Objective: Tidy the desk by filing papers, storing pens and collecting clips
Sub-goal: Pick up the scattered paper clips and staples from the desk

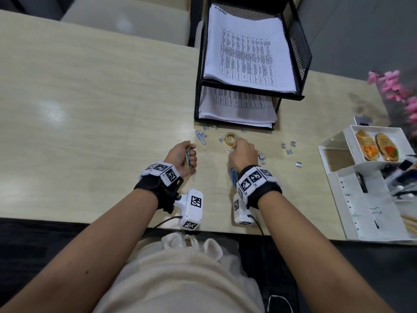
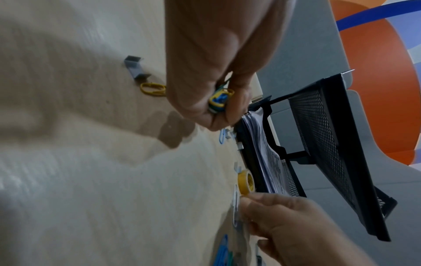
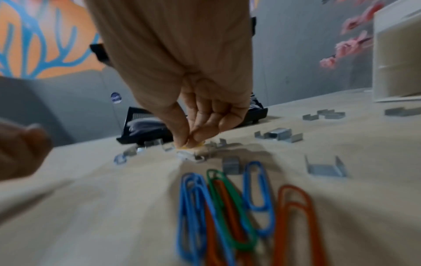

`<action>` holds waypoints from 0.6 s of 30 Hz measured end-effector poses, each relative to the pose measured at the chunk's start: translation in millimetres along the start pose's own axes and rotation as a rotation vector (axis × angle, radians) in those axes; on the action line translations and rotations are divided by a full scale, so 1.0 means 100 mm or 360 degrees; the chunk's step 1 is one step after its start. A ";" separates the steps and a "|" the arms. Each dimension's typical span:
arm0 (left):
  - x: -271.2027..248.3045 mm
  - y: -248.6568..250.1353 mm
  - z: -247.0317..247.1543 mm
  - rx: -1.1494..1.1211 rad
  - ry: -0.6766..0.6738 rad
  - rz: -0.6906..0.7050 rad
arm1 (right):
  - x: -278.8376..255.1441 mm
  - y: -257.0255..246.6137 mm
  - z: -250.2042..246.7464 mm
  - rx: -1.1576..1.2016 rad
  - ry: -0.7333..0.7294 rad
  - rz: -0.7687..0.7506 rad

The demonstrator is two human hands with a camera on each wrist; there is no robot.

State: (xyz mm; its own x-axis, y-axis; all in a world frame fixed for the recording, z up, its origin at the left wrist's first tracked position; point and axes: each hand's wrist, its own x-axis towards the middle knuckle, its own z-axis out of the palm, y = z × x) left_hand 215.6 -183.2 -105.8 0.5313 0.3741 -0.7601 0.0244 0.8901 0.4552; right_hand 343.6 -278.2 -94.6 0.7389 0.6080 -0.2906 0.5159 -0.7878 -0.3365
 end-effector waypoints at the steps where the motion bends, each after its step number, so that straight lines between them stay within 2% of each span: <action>1: 0.01 0.00 -0.01 -0.0017 0.0013 0.0014 | -0.01 0.00 0.04 -0.0083 -0.0011 -0.0012; 6: 0.04 0.03 -0.05 -0.0089 0.0070 0.0100 | -0.01 0.01 0.08 -0.0293 0.0001 -0.0065; 8: 0.04 0.02 -0.06 -0.0128 0.0062 0.0093 | -0.02 0.01 0.07 -0.0255 0.0003 -0.0099; 11: 0.05 0.02 -0.07 -0.0162 0.0042 0.0104 | -0.09 -0.14 0.02 0.0212 0.0071 -0.0188; 14: 0.06 0.02 -0.10 -0.0255 -0.0022 0.0077 | -0.18 -0.44 -0.08 0.0792 -0.0090 -0.0345; 16: 0.06 0.03 -0.14 -0.0330 -0.0086 0.0048 | -0.20 -0.61 -0.11 0.0942 -0.0233 -0.0393; 18: 0.06 0.08 -0.19 -0.0344 -0.0078 0.0045 | -0.12 -0.70 -0.07 0.0870 -0.0209 -0.0340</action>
State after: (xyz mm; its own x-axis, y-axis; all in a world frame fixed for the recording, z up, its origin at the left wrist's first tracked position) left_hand 202.4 -168.8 -115.3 0.5700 0.3911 -0.7226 -0.1703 0.9166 0.3618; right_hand 302.0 -231.3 -61.3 0.5656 0.7819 -0.2623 0.3235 -0.5029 -0.8015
